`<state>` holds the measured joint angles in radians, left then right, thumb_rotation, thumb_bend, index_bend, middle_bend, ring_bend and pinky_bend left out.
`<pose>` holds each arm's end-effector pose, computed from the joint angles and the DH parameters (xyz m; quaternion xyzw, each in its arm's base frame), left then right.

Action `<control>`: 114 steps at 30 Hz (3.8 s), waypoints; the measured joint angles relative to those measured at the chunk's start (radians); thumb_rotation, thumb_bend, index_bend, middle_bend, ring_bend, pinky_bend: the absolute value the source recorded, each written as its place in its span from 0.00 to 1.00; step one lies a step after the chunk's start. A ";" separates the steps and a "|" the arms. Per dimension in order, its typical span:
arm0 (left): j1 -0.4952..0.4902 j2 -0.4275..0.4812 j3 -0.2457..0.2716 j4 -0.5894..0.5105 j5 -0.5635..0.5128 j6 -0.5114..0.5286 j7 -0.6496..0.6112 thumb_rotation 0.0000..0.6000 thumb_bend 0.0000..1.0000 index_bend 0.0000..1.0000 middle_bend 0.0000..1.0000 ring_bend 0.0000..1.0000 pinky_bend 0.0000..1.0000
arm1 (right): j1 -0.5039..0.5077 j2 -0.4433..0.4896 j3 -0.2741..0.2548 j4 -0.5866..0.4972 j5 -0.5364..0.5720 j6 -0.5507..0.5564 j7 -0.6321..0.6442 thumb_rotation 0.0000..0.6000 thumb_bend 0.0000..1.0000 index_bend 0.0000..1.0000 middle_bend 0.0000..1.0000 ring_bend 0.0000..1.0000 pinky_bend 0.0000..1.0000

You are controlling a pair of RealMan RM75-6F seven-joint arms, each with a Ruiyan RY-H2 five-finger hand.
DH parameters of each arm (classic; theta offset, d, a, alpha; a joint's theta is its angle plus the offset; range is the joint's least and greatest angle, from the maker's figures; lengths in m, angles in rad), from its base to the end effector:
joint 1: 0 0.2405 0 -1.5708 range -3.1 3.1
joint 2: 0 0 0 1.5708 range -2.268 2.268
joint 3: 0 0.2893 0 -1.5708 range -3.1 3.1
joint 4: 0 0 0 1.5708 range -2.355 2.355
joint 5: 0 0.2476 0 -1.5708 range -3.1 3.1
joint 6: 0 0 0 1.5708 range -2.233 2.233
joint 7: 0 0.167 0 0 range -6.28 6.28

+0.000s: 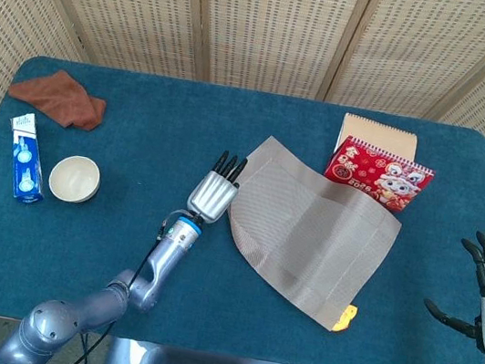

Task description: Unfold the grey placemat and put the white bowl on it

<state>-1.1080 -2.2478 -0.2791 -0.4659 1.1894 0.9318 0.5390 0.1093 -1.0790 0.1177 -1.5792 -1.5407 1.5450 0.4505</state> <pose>-0.0616 0.4600 -0.2058 -0.7801 -0.1439 -0.3209 0.5174 -0.3430 -0.2341 0.1752 0.5117 -0.4367 0.5473 0.4978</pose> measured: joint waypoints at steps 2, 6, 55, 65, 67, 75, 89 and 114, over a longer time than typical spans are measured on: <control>0.013 0.011 0.004 -0.014 0.006 0.011 0.001 1.00 0.57 0.79 0.00 0.00 0.00 | -0.001 0.001 -0.002 -0.003 -0.008 0.004 -0.002 1.00 0.16 0.15 0.00 0.00 0.00; 0.049 0.046 0.019 -0.070 0.021 0.044 0.007 1.00 0.57 0.80 0.00 0.00 0.00 | -0.003 0.002 -0.009 -0.014 -0.021 0.011 -0.013 1.00 0.16 0.15 0.00 0.00 0.00; 0.558 0.714 0.444 -1.169 0.344 0.339 0.265 1.00 0.57 0.83 0.00 0.00 0.00 | -0.022 -0.039 -0.077 -0.070 -0.141 0.058 -0.182 1.00 0.16 0.15 0.00 0.00 0.00; 0.590 0.750 0.467 -1.176 0.402 0.327 0.271 1.00 0.57 0.83 0.00 0.00 0.00 | -0.022 -0.036 -0.082 -0.072 -0.150 0.062 -0.179 1.00 0.16 0.15 0.00 0.00 0.00; 0.597 0.759 0.466 -1.173 0.403 0.325 0.272 1.00 0.57 0.83 0.00 0.00 0.00 | -0.022 -0.035 -0.084 -0.073 -0.153 0.063 -0.178 1.00 0.16 0.15 0.00 0.00 0.00; 0.623 0.789 0.458 -1.159 0.414 0.320 0.268 1.00 0.57 0.81 0.00 0.00 0.00 | -0.022 -0.033 -0.089 -0.076 -0.159 0.064 -0.174 1.00 0.16 0.15 0.00 0.00 0.00; 0.638 0.830 0.457 -1.172 0.459 0.302 0.174 1.00 0.08 0.02 0.00 0.00 0.00 | -0.022 -0.037 -0.089 -0.074 -0.153 0.064 -0.178 1.00 0.16 0.14 0.00 0.00 0.00; 0.728 0.985 0.320 -1.080 0.300 0.419 -0.143 1.00 0.13 0.31 0.00 0.00 0.00 | -0.025 -0.053 -0.111 -0.074 -0.178 0.059 -0.213 1.00 0.16 0.14 0.00 0.00 0.00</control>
<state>-0.3796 -1.2624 0.0406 -1.5464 1.4892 1.3510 0.3964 0.0844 -1.1316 0.0067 -1.6531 -1.7186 1.6038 0.2378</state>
